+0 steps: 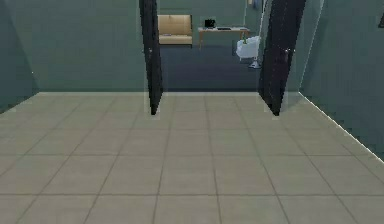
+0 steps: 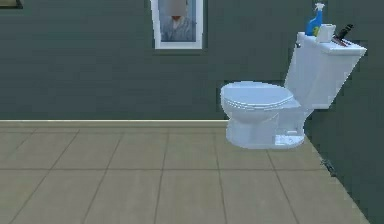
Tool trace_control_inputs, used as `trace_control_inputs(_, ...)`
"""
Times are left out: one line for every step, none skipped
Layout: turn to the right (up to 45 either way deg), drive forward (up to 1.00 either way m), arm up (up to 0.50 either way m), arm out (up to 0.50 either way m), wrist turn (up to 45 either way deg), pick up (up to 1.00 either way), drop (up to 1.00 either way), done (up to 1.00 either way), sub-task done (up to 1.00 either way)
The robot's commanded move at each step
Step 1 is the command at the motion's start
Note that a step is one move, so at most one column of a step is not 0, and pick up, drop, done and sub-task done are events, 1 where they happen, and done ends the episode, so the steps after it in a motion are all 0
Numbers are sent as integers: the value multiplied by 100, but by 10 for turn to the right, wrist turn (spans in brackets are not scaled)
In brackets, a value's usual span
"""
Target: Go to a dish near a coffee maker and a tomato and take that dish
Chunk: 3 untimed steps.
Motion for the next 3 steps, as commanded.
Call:
trace_control_inputs(0, 100, 0, 0, 0, 0, 0, 0, 0)
trace_control_inputs(0, 100, 0, 0, 0, 0, 0, 0, 0)
trace_control_inputs(0, 100, 0, 0, 0, 0, 0, 0, 0)
